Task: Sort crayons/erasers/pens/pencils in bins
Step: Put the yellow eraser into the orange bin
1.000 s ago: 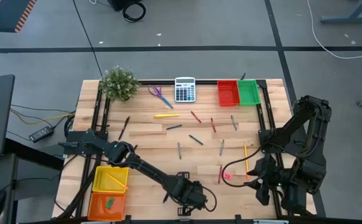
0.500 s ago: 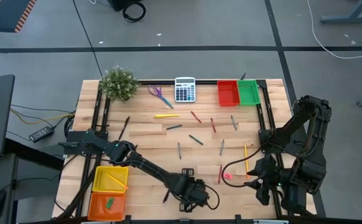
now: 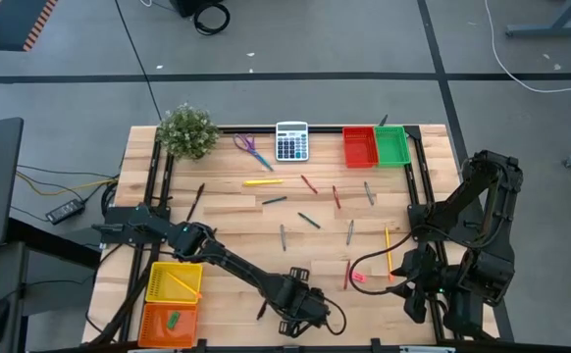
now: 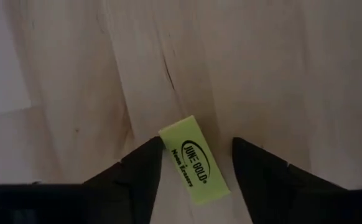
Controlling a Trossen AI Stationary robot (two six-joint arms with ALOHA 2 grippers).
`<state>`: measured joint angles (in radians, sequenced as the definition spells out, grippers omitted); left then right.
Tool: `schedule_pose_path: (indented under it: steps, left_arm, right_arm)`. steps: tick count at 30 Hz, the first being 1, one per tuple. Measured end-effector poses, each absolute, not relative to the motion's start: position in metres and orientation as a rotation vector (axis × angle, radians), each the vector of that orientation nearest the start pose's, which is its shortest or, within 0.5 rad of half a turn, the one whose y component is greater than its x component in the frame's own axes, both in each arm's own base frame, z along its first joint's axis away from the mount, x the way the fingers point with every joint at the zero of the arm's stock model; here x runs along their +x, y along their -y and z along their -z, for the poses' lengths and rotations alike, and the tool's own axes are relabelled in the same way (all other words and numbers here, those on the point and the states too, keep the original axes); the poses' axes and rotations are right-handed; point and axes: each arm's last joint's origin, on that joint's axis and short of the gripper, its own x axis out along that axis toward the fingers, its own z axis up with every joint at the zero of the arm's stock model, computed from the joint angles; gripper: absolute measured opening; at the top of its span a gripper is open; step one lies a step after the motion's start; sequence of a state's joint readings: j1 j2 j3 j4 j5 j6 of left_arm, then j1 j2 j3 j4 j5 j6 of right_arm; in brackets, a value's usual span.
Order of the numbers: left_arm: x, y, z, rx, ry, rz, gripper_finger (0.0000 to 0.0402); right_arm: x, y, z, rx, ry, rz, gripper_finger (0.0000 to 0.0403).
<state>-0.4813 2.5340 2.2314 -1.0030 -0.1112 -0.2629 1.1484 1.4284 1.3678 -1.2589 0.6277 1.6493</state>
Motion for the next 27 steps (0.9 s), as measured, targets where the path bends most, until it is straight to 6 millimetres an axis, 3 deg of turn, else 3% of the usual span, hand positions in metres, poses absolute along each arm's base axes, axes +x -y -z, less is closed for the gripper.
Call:
schedule_pose_path:
  steps: [9, 13, 18, 27]
  left_arm:
    - [0.457, 0.23, -0.145, 0.128, -1.299, 0.106, 0.0088]
    - [0.456, 0.23, -0.146, 0.128, -1.303, 0.107, 0.006]
    - [0.455, 0.227, -0.151, 0.127, -1.312, 0.105, 0.0069]
    - [0.454, 0.203, -0.169, 0.12, -1.357, 0.057, 0.0087]
  right_arm:
    - [0.119, -0.223, -0.321, 0.484, -0.866, 0.317, 0.0216]
    - [0.118, -0.222, -0.321, 0.476, -0.868, 0.322, 0.0216]
    - [0.118, -0.221, -0.321, 0.471, -0.869, 0.323, 0.0216]
    - [0.118, -0.221, -0.321, 0.465, -0.862, 0.326, 0.0216]
